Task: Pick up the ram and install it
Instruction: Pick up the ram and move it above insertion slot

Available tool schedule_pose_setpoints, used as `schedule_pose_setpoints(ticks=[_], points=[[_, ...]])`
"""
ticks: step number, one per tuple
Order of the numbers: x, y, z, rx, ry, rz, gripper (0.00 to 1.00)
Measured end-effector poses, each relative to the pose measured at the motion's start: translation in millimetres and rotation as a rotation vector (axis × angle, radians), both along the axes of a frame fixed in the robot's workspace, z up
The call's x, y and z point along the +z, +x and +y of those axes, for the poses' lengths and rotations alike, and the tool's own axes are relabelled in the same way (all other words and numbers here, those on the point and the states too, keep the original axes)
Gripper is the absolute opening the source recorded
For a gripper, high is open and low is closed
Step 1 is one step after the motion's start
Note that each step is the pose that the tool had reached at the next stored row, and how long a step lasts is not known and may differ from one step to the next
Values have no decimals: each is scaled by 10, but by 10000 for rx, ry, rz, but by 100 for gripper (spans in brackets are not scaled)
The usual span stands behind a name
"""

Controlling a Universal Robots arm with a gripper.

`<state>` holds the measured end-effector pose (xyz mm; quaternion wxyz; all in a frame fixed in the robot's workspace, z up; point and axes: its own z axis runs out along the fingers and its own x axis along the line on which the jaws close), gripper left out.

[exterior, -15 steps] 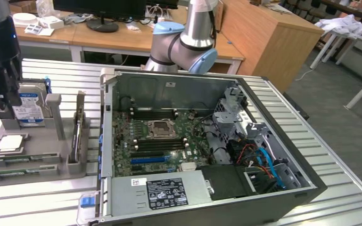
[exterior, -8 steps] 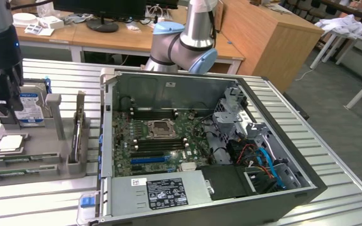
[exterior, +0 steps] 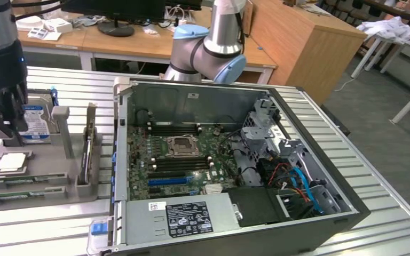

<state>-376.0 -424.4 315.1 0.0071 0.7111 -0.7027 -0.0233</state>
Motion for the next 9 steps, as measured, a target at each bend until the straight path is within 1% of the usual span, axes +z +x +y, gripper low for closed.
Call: schedule_pose_setpoints(ticks=[9], points=[[-136, 0, 0, 274, -1, 0, 42]])
